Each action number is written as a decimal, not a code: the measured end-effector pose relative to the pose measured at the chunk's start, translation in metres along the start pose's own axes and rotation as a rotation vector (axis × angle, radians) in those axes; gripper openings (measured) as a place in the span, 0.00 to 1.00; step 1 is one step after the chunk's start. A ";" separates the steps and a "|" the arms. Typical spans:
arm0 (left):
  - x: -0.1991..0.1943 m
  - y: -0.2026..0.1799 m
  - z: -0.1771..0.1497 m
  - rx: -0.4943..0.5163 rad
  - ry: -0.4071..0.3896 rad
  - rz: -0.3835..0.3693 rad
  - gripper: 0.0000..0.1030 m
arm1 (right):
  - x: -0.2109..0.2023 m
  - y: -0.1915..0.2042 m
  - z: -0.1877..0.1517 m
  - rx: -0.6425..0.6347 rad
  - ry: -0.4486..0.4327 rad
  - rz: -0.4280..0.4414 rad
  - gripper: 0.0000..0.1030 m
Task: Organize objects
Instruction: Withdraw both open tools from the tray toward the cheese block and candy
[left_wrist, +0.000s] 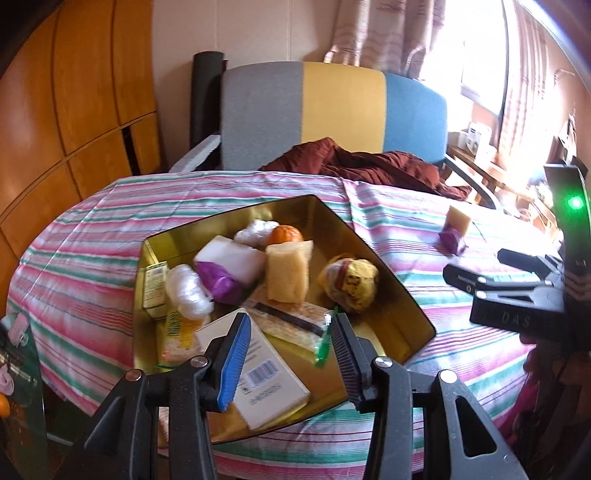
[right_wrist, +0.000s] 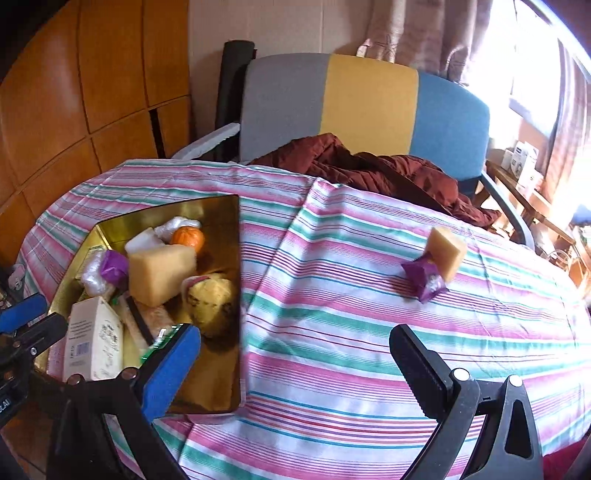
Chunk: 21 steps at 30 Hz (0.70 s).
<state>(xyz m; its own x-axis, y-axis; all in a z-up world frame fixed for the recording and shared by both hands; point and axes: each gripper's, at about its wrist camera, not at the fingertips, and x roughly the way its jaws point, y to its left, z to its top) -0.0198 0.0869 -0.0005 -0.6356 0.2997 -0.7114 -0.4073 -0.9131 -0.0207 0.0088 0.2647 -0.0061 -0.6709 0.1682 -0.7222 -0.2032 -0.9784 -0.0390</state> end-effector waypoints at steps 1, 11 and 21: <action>0.001 -0.004 0.001 0.010 0.002 -0.005 0.44 | 0.000 -0.005 0.000 0.008 0.002 -0.008 1.00; 0.011 -0.038 0.014 0.090 0.011 -0.039 0.44 | -0.002 -0.071 0.014 0.054 -0.022 -0.117 1.00; 0.031 -0.078 0.026 0.177 0.031 -0.070 0.44 | -0.001 -0.142 0.034 0.099 -0.050 -0.233 1.00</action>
<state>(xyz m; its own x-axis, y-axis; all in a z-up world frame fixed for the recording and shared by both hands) -0.0247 0.1744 -0.0024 -0.5823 0.3496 -0.7339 -0.5605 -0.8266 0.0510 0.0143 0.4079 0.0241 -0.6316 0.3955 -0.6668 -0.4234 -0.8964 -0.1307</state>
